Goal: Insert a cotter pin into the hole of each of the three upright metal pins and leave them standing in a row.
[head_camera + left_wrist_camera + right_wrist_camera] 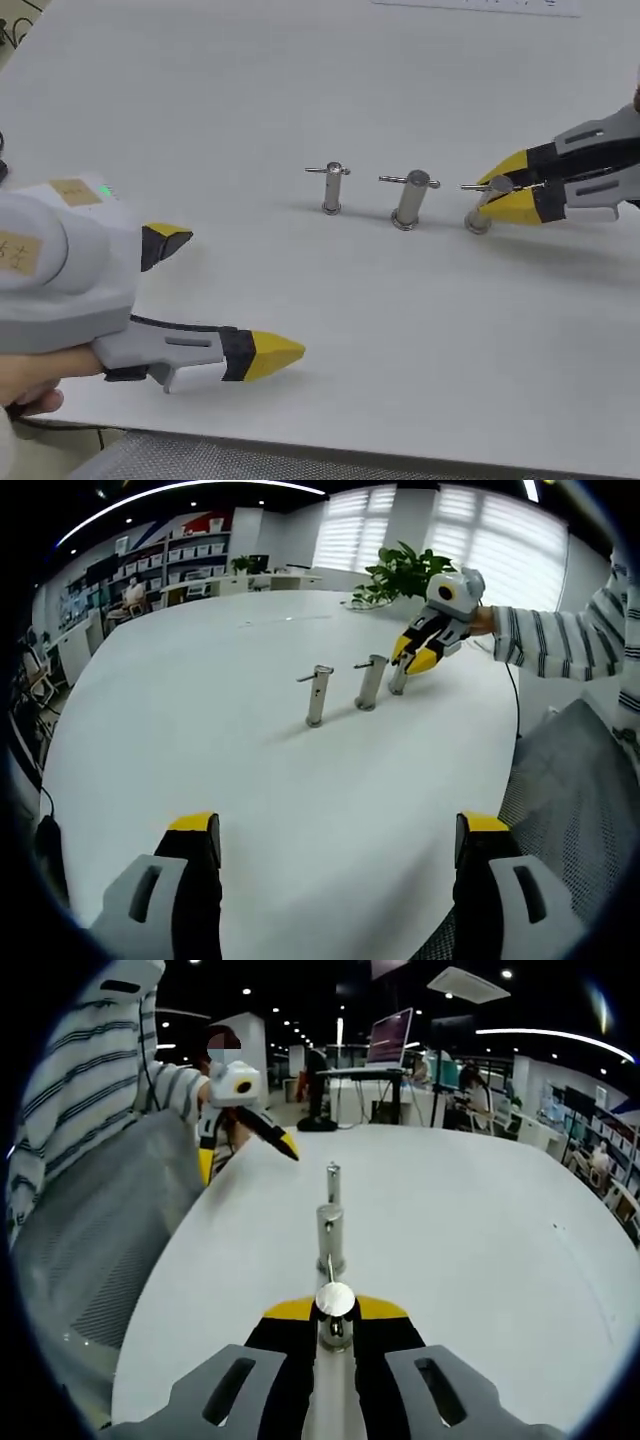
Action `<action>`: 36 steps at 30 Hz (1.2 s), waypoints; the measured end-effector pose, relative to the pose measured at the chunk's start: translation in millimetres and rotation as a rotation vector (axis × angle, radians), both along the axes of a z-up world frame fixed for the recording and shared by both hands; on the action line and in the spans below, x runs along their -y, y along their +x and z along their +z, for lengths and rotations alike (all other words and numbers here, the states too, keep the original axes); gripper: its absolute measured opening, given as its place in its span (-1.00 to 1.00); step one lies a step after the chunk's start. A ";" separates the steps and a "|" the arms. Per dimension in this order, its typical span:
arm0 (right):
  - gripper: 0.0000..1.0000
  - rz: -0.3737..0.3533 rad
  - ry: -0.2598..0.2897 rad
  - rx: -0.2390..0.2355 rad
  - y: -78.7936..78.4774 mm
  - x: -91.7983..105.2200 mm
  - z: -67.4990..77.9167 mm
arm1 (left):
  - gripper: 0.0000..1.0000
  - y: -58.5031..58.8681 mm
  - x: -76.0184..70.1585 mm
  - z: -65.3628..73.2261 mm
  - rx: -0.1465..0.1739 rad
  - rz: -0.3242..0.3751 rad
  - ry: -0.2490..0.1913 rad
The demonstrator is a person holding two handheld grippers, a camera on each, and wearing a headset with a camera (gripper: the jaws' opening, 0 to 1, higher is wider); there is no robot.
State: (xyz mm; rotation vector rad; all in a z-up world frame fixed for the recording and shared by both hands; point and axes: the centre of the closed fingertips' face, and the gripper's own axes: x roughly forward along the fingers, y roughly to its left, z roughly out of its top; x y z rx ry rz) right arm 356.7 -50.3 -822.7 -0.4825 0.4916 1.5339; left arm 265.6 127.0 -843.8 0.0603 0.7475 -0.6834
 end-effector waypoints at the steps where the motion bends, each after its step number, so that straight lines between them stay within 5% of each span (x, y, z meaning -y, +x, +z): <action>1: -0.72 -0.002 0.001 0.002 -0.1 0.1 0.1 | 0.96 -0.4 0.2 0.2 0.000 -0.001 0.000; 11: -0.69 -0.019 -0.021 0.026 0.6 1.3 1.9 | 0.95 -1.1 4.6 3.8 0.009 -0.017 0.000; 18: -0.33 -0.094 0.002 0.041 7.5 4.6 15.2 | 0.95 -1.2 4.9 8.1 0.018 -0.021 -0.004; 22: -0.07 -0.188 0.004 -0.017 6.2 10.1 18.0 | 0.95 1.3 4.2 12.0 0.033 -0.020 -0.007; 25: -0.01 -0.247 0.059 -0.053 4.1 10.6 25.5 | 0.96 3.1 5.0 15.9 0.044 -0.019 -0.015; 36: 0.44 -0.431 0.101 -0.082 -17.0 24.8 39.2 | 0.97 2.5 8.4 21.3 0.058 -0.019 -0.036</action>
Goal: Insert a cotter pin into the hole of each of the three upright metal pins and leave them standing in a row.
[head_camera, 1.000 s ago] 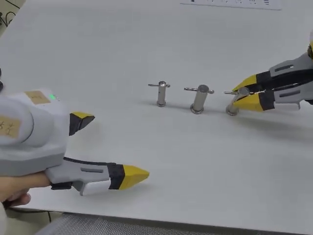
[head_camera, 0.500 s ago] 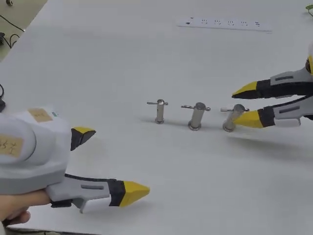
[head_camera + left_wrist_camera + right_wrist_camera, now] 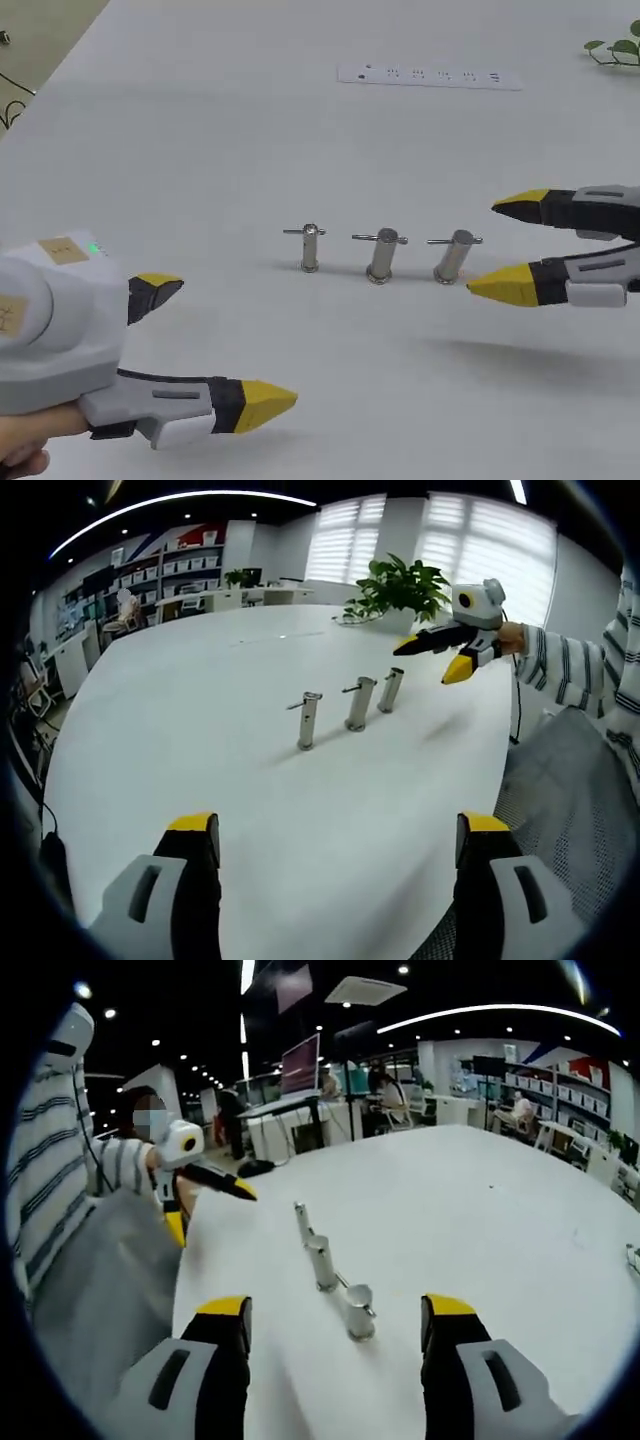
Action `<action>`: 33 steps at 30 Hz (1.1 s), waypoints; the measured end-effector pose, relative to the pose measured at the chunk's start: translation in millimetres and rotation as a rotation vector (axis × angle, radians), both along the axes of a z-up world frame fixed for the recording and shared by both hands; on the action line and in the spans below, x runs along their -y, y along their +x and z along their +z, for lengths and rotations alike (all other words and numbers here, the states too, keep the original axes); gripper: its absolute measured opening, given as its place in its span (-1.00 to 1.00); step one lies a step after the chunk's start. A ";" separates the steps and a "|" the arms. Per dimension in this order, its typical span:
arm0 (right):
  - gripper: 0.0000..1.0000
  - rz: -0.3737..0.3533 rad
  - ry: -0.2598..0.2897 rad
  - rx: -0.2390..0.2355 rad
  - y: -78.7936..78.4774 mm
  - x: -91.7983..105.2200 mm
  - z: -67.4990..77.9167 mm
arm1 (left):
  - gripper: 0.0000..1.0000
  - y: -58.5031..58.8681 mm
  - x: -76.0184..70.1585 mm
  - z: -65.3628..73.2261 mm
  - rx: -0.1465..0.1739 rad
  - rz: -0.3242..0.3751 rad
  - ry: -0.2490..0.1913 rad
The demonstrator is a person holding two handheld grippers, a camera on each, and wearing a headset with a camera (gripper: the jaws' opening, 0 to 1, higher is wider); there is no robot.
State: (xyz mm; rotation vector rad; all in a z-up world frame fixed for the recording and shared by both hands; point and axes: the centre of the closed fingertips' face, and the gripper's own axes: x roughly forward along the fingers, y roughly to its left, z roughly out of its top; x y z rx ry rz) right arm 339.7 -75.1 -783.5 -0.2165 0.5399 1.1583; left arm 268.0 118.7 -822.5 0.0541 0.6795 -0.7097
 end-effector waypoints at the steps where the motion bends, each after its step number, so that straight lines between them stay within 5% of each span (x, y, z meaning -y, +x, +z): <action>1: 0.49 -0.020 0.012 -0.004 -1.5 1.1 1.3 | 0.98 -0.2 0.1 0.7 0.001 0.001 -0.004; 4: 0.67 -0.091 0.086 -0.018 -7.6 3.3 8.9 | 0.98 -0.5 -0.8 3.4 0.006 0.011 -0.019; 7: 0.71 -0.116 0.092 -0.036 -15.7 7.4 9.5 | 0.99 -1.6 -2.2 4.6 0.005 0.015 -0.023; 18: 1.00 -0.213 0.070 -0.117 -42.0 16.0 0.8 | 0.99 -3.6 -14.5 4.6 -0.013 0.063 -0.049; 33: 1.00 -0.316 0.045 -0.227 -69.6 24.3 -15.4 | 0.99 -12.5 -7.3 6.1 -0.058 0.017 -0.069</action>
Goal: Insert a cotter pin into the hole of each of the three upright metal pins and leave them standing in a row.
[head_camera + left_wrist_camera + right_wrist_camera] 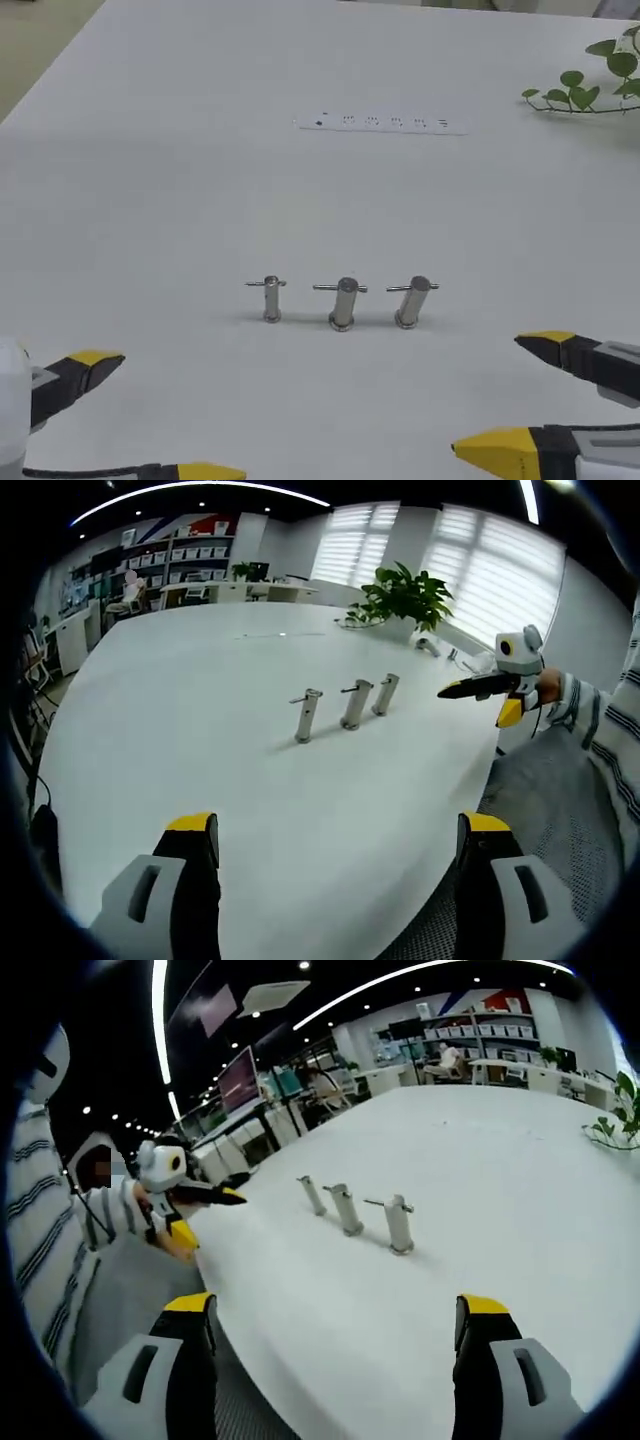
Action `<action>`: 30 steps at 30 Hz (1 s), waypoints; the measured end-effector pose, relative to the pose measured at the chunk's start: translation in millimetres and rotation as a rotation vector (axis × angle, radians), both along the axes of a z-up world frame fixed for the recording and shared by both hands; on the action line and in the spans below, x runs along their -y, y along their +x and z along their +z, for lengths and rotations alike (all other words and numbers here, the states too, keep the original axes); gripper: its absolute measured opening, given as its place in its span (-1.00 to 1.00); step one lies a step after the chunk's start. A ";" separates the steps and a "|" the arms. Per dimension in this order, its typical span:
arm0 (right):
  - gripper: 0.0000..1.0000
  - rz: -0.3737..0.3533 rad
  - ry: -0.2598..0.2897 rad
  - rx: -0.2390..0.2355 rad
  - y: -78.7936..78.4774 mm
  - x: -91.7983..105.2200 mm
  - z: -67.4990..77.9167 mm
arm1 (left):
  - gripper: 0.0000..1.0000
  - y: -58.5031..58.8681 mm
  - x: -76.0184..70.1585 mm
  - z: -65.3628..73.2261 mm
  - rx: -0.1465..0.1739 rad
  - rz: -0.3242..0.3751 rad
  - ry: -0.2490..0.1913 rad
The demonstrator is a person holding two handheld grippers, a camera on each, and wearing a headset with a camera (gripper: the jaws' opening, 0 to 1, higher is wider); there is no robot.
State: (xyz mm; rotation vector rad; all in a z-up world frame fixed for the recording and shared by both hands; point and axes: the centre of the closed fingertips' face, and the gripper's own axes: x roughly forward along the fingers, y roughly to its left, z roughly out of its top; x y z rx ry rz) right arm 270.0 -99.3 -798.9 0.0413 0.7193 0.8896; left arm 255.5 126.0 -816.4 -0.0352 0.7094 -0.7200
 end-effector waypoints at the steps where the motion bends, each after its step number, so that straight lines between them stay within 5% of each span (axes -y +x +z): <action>1: 1.00 -0.009 -0.012 0.002 -0.7 2.2 -0.7 | 0.99 -0.4 0.3 -0.2 -0.002 -0.003 0.001; 30: 1.00 -0.165 -0.073 -0.087 -9.6 26.5 -23.7 | 0.99 -13.1 -4.6 0.9 -0.023 0.063 0.028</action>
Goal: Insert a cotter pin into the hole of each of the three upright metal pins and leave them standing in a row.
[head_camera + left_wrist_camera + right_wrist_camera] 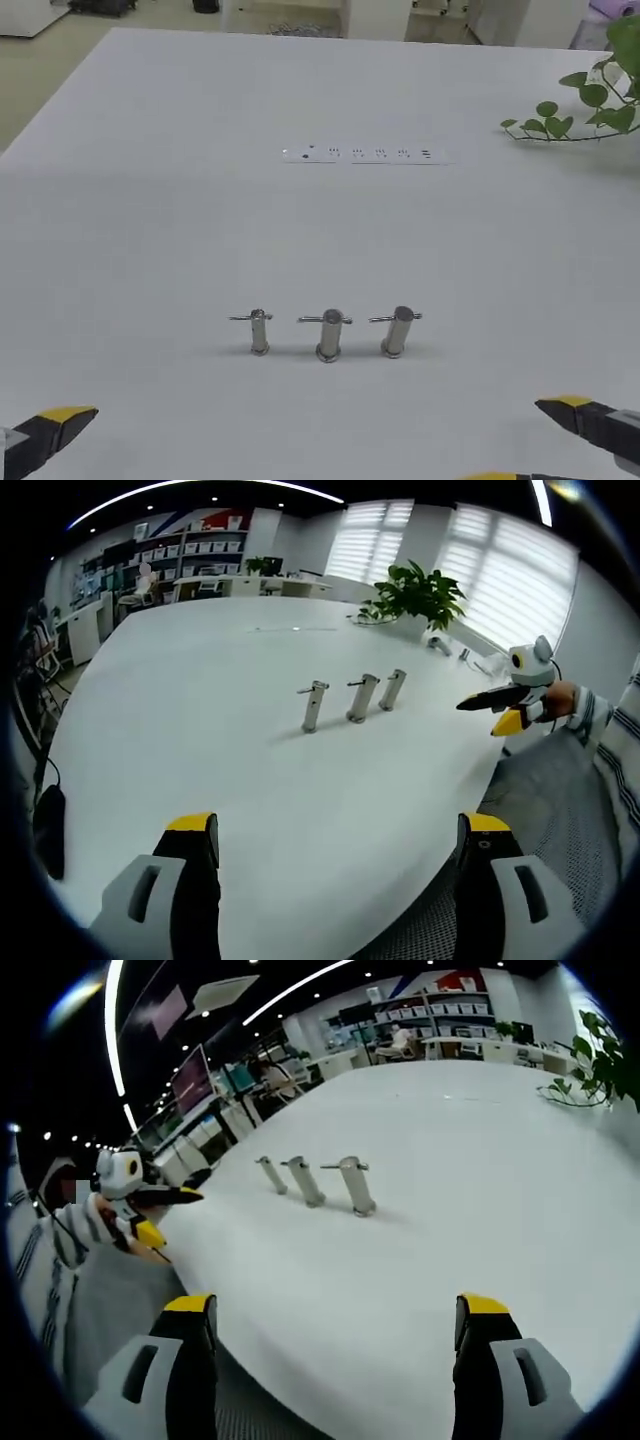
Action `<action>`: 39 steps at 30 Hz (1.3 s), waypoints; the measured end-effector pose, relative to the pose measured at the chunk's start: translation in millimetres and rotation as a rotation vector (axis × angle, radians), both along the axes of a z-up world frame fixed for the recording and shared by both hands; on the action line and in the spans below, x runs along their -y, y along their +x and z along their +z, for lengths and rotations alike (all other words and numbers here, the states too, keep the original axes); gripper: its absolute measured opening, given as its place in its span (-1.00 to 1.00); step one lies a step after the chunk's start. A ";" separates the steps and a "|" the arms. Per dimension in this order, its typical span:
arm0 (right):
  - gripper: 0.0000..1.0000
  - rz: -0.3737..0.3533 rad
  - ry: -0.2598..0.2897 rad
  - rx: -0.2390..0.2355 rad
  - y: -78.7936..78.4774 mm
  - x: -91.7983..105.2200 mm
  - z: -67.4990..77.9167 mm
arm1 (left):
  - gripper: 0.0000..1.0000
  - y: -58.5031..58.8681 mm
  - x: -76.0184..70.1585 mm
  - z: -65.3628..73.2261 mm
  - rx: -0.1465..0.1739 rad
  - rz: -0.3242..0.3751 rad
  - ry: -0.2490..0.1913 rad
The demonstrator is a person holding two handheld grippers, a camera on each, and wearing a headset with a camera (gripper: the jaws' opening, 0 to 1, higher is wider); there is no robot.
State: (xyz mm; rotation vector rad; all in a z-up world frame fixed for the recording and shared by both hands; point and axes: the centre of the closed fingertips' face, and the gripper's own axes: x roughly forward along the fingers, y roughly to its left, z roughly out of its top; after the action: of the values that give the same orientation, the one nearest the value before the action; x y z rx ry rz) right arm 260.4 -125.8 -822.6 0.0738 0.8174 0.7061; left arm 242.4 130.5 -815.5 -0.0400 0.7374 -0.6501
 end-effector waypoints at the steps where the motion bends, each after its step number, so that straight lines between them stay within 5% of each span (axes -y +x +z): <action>1: 1.00 0.002 -0.004 -0.003 -0.2 -0.3 -1.1 | 0.99 -0.9 -0.6 -0.4 -0.001 0.004 0.003; 9: 1.00 -0.018 -0.029 -0.005 3.8 -1.4 -5.1 | 0.99 -2.2 -6.4 -8.1 -0.013 0.031 0.028; 21: 1.00 -0.040 -0.063 -0.013 1.3 5.3 -11.7 | 0.96 0.6 -12.9 -10.1 -0.005 0.098 0.008; 39: 0.99 -0.096 -0.103 -0.011 5.6 23.1 -8.9 | 0.89 3.9 -18.5 -8.5 0.000 0.107 0.012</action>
State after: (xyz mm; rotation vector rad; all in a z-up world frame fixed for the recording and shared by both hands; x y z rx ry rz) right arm 266.0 -148.9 -831.5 0.0238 0.8544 0.5723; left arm 246.3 149.0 -824.0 -0.0680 0.7341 -0.5431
